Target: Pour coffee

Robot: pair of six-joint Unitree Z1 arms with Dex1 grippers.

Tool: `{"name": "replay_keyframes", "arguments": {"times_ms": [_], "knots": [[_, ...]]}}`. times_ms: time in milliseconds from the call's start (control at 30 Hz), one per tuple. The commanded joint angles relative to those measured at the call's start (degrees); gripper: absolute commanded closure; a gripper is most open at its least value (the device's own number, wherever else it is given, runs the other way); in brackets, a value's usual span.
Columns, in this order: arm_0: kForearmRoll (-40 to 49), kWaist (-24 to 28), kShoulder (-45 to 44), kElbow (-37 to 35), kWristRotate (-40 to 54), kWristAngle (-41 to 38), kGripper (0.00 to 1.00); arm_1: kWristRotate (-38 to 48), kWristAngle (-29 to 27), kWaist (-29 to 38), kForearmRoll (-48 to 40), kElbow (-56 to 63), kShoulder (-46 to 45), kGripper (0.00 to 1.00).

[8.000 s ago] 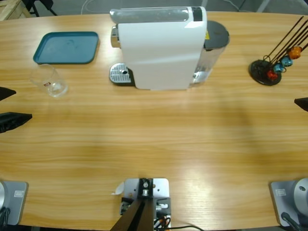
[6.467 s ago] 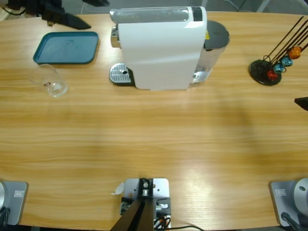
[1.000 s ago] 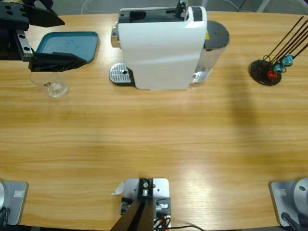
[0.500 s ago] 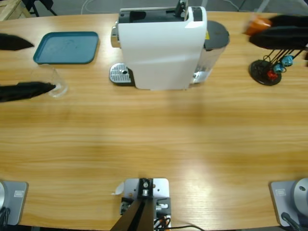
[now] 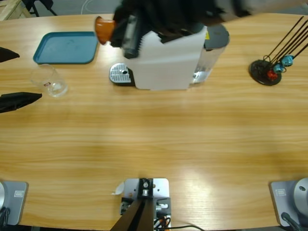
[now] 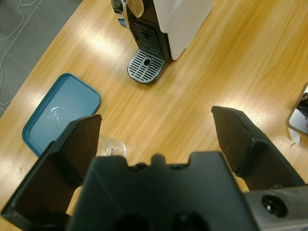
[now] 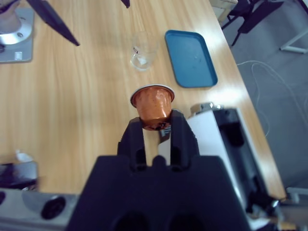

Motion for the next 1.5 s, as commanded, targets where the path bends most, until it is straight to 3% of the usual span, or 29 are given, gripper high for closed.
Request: {"name": "replay_keyframes", "arguments": {"times_ms": [33,300,1033,1500], "knots": [[0.4,-0.2,-0.6,3.9,-0.8,0.9,0.004,-5.9,-13.6,0.0,-0.4,-4.1,8.7,1.000],[0.2,0.0,-0.2,4.6,-0.8,1.0,0.000,-7.1,-16.4,-3.7,-2.7,-4.0,9.9,1.000],[-1.5,0.7,-0.2,6.1,-1.2,1.1,0.000,-4.0,-9.6,-6.9,-3.4,-2.3,12.3,1.000],[-2.5,0.7,-0.1,6.6,-1.5,1.1,0.001,-3.5,-10.4,-7.3,-3.4,-0.4,12.1,1.000]]}}
